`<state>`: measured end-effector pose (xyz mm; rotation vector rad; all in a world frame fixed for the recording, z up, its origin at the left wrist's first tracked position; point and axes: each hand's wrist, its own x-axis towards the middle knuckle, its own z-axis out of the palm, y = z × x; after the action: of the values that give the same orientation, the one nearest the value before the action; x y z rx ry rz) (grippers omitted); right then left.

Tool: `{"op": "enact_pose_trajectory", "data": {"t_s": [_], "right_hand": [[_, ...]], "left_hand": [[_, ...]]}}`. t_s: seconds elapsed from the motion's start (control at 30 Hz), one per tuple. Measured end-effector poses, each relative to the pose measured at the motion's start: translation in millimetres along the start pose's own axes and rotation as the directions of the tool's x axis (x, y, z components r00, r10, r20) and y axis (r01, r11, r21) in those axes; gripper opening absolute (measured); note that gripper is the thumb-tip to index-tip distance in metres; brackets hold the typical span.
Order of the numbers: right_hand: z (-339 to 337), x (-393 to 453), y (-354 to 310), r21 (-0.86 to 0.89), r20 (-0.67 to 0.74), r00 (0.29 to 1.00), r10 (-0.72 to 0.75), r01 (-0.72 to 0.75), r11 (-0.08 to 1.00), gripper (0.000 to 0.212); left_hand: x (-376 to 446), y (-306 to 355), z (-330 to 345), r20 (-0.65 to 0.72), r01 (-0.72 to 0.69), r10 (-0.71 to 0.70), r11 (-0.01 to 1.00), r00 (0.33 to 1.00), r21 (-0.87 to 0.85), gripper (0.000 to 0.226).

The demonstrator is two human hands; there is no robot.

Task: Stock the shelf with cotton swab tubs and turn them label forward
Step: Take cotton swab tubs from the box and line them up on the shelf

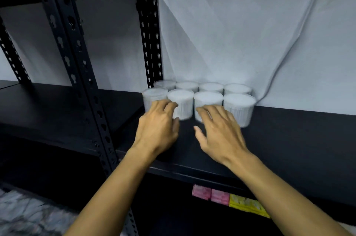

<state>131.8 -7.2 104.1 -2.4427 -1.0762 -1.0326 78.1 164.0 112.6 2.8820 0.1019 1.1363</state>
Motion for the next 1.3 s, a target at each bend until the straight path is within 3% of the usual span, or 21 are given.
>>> {"op": "enact_pose_trajectory", "data": {"t_s": [0.23,0.37,0.53,0.67,0.73,0.83,1.0,1.07,1.13,1.3], "right_hand": [[-61.2,-111.2,17.9,-0.023,-0.165,0.984,0.072,-0.077,0.997,0.034],[-79.5,-184.2,37.4,-0.057,-0.144,0.989,0.028,-0.037,0.998,0.027],[-74.6,-273.8,70.8,-0.073,0.078,0.996,0.037,-0.031,0.997,0.024],[-56.5,-328.6,92.2,-0.084,0.33,0.94,0.083,-0.058,0.995,0.029],[-45.6,-391.8,113.6,-0.078,0.511,0.844,0.163,-0.144,0.987,0.031],[-31.0,-427.9,111.6,-0.082,0.698,0.675,0.24,-0.257,0.963,0.03],[-6.6,-492.9,105.9,-0.25,0.901,0.269,0.34,-0.317,0.915,0.063],[-4.9,-503.0,97.1,-0.249,0.923,0.202,0.328,-0.335,0.909,0.074],[-2.5,-509.1,92.9,-0.252,0.931,0.171,0.322,-0.334,0.908,0.081],[9.9,-519.5,76.0,-0.264,0.93,0.171,0.324,-0.3,0.916,0.09]], "left_hand": [[-71.2,94.2,-24.3,-0.112,-0.083,0.063,0.979,0.992,-0.187,0.026],[-114.1,135.4,-18.0,-0.138,-0.146,0.115,0.96,0.984,-0.24,0.024],[-160.0,180.5,17.0,-0.027,-0.207,0.211,0.92,0.977,-0.333,0.025],[-196.3,200.8,55.4,0.16,-0.228,0.309,0.894,0.938,-0.385,0.028],[-232.5,237.9,98.2,0.333,-0.214,0.362,0.888,0.871,-0.407,0.034],[-261.6,243.5,121.1,0.561,-0.142,0.346,0.916,0.752,-0.374,0.049],[-325.4,267.5,163.8,0.811,-0.075,0.31,0.946,0.497,-0.316,0.071],[-350.5,271.0,173.3,0.873,-0.054,0.29,0.955,0.393,-0.292,0.08],[-367.7,272.7,183.9,0.91,-0.041,0.249,0.967,0.331,-0.25,0.087],[-397.3,289.8,200.4,0.945,0.0,0.19,0.98,0.265,-0.197,0.091]]}}
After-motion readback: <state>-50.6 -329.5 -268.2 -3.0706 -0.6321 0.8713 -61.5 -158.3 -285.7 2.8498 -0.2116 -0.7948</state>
